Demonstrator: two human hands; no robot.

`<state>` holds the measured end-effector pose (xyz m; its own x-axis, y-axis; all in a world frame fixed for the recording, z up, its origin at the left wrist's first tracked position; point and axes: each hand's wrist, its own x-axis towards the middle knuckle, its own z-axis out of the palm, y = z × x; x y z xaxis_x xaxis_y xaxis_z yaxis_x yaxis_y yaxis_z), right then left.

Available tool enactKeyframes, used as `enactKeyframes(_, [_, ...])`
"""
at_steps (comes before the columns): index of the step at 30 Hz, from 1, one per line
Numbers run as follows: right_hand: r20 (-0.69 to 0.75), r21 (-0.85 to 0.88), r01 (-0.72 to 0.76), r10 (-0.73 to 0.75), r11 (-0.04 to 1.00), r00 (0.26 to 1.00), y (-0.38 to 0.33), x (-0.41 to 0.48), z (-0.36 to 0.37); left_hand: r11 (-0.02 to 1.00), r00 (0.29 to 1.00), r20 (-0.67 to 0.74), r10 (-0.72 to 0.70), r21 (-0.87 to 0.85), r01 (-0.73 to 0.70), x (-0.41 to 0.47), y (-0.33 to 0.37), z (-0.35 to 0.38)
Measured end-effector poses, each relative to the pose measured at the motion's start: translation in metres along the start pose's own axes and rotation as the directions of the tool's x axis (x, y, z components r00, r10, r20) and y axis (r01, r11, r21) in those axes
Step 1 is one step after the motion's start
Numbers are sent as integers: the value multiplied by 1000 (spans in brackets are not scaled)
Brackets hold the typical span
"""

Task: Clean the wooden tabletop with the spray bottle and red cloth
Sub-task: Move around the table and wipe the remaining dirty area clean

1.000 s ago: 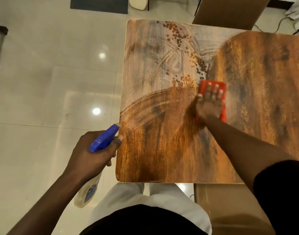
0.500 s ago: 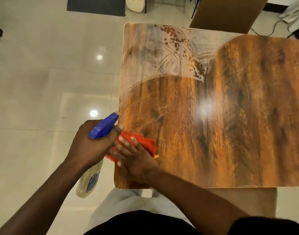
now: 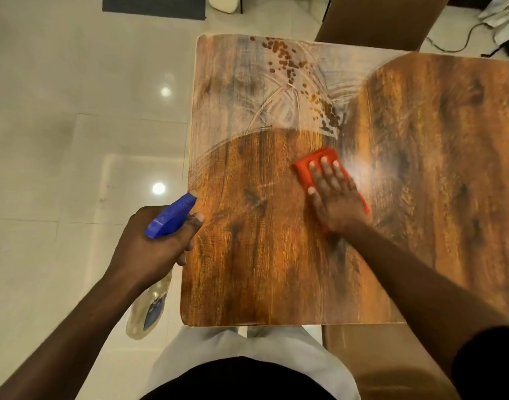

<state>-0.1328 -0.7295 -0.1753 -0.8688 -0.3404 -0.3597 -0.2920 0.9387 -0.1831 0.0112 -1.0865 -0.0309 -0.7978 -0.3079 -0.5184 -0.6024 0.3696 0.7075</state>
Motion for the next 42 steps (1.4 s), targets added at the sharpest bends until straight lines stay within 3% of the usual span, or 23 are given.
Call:
enactKeyframes(3, [-12,115,-214,217,970,976,-12,48,-18,1000,1000,-14,-8,-27,8,-1,-2,0])
enactKeyframes(5, [-27,133,-241,246,961,969,-44,63,-16,999,1000,-21,-12,-40,11,-2,-3,1])
enactKeyframes(8, [5,65,-34,34,997,999,-106,50,7,999,1000,-20,-19,-33,18,-2,-2,4])
enactKeyframes(11, [96,39,228,-230,973,968,-169,6,33,999,1000,-20,-18,-30,18,0,5,6])
enactKeyframes(15, [197,-41,607,-589,794,784,-208,-59,70,1000,999,-39,17,1,-17,7,15,11])
enactKeyframes(19, [255,-48,763,-731,645,633,-159,-77,78,999,999,-26,35,4,-35,18,28,19])
enactKeyframes(20, [238,-27,751,-725,660,646,-139,-74,73,999,999,-17,42,6,-42,20,32,21])
enactKeyframes(22, [185,-12,648,-635,762,750,-97,-62,58,999,999,-10,49,11,-49,26,39,29])
enactKeyframes(25, [87,-63,397,-392,916,916,-31,-33,26,997,998,5,66,26,-66,34,45,41])
enactKeyframes(27, [31,-15,187,-187,982,982,14,-6,2,996,997,22,79,29,-80,40,51,48])
enactKeyframes(30, [-28,70,-89,91,994,995,78,41,-30,996,996,28,82,29,-83,44,61,56])
enactKeyframes(35, [-48,247,-419,443,874,895,99,138,-73,997,997,-3,75,5,-75,56,74,62])
enactKeyframes(38, [-70,205,-370,391,906,918,58,183,-75,998,998,-35,61,-26,-61,58,78,62])
enactKeyframes(42, [-7,82,30,-30,996,1000,-55,196,-64,999,999,-34,36,-18,-36,59,82,60])
